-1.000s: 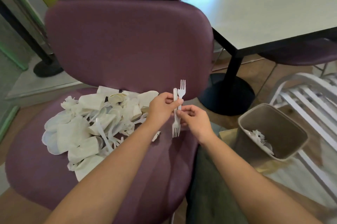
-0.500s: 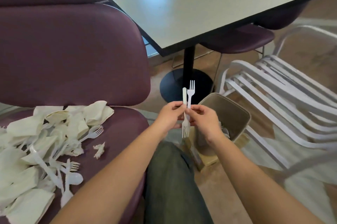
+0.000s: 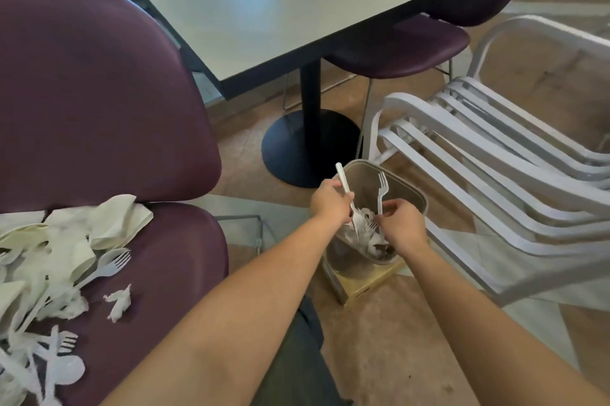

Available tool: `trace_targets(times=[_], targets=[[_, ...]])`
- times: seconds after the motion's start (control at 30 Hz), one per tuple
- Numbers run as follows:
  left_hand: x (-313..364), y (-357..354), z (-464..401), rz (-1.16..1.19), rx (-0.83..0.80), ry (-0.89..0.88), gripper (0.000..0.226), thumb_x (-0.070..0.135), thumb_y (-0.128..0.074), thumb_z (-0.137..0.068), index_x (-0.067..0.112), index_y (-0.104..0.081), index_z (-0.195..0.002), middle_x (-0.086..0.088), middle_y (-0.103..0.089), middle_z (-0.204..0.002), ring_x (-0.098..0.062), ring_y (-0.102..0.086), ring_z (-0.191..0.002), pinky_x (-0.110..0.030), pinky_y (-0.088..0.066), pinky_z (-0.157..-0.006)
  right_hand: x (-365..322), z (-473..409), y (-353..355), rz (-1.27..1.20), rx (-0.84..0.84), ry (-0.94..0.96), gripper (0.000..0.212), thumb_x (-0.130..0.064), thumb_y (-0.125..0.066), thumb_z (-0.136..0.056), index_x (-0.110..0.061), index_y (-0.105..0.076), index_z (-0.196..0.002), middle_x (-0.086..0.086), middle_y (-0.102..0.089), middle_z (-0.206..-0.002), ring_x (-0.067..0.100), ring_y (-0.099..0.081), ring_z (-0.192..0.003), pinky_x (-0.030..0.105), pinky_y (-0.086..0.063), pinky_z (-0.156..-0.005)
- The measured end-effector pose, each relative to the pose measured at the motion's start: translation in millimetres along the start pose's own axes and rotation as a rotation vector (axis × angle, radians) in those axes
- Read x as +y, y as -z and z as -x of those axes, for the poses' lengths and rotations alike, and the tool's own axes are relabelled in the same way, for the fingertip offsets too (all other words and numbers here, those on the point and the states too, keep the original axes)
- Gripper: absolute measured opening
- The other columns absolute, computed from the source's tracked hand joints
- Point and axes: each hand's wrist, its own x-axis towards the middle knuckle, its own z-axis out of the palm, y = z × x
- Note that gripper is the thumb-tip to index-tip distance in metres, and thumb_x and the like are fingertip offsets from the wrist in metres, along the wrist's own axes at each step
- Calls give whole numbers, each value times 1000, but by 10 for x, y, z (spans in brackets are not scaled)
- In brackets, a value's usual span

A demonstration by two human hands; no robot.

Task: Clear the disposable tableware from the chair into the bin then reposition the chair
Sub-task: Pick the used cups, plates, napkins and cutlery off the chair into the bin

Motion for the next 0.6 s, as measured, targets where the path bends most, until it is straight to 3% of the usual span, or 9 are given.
trace_targets(times=[0.13, 0.23, 0.3, 0.37, 0.43, 0.6], targets=[[-44, -100, -55, -300, -76, 6, 51, 35, -65, -90, 6, -54, -131, -10, -62, -126, -29, -60, -115, -34, -48, -97, -6, -61, -73, 190, -124, 16, 42, -17, -61, -91, -11, -58, -133, 10, -66, -123, 27, -63, -104, 31, -51, -82], [-89, -11, -28, -250, -133, -14, 57, 29, -63, -93, 8, -44, -142, -9, -52, -141, -26, -50, -128, -30, -39, -104, -85, 4, -141, 165, -135, 49, 43, -15, -58, -92, -15, -55, -134, 5, -62, -128, 20, -63, -87, 32, -53, -75], [-109, 107, 3, -209, -120, -59, 49, 27, -62, -92, 13, -51, -138, -7, -56, -137, -22, -52, -125, -29, -39, -104, -160, 71, -176, 131, -141, 86, 40, -17, -59, -91, -17, -58, -131, 4, -62, -127, 18, -62, -91, 29, -50, -75], [-132, 280, 44, -163, -75, -106, 38, 27, -62, -91, 18, -59, -129, -3, -62, -128, -20, -56, -119, -29, -42, -100, -265, 160, -228, 105, -160, 151, 37, -18, -58, -90, -17, -61, -128, 4, -64, -127, 21, -60, -110, 28, -46, -89], [-164, 493, 99, -129, -29, -152, 30, 28, -61, -92, 21, -64, -120, 0, -65, -121, -18, -59, -113, -31, -46, -98, -395, 281, -289, 65, -177, 197, 35, -19, -58, -91, -18, -62, -126, 3, -65, -125, 21, -59, -115, 32, -45, -98], [-327, 1115, 322, -146, 89, -214, 20, 29, -57, -94, 28, -67, -111, 6, -67, -111, -15, -61, -104, -36, -49, -94, -774, 627, -482, -22, -216, 328, 28, -18, -60, -93, -17, -65, -120, 1, -67, -113, 15, -59, -103, 24, -41, -86]])
